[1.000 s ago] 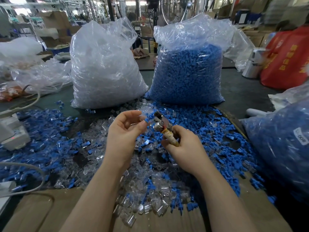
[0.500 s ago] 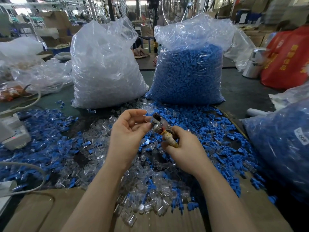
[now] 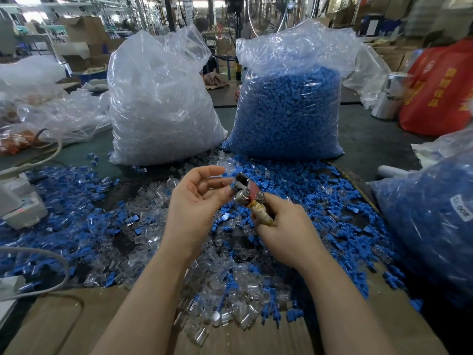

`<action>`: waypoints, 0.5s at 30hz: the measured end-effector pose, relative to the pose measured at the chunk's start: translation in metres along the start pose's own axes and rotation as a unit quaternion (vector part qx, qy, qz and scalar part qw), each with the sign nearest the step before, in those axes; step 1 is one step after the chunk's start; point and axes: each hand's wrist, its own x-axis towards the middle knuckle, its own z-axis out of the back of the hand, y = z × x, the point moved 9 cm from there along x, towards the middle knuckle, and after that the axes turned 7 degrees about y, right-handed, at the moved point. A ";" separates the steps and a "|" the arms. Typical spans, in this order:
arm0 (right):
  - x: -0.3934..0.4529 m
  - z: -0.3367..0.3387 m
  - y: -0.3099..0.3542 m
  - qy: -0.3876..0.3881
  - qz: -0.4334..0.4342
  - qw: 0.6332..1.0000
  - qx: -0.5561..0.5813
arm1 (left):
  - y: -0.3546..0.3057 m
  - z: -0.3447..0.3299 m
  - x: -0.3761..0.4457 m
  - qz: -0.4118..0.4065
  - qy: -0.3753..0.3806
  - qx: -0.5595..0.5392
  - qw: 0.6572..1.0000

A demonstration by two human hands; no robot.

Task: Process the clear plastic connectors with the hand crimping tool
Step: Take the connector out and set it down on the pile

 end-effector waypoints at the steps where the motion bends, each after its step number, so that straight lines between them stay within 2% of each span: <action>1: 0.000 0.000 0.000 -0.002 0.000 1.000 -0.002 | 0.000 0.000 0.000 -0.001 0.001 0.000 1.000; 7: 0.000 0.001 0.001 -0.007 -0.007 1.000 -0.026 | 0.004 0.000 0.001 0.009 -0.001 -0.001 1.000; 11: 0.000 0.000 0.001 -0.008 -0.009 0.999 -0.043 | 0.013 0.003 0.001 0.053 0.004 0.004 0.999; 13: -0.001 0.002 0.001 -0.023 -0.009 0.999 -0.043 | 0.021 0.010 0.001 0.094 -0.018 -0.044 0.994; 15: -0.001 0.007 -0.001 -0.047 -0.012 0.998 -0.032 | 0.035 0.028 0.000 0.149 -0.067 -0.154 0.974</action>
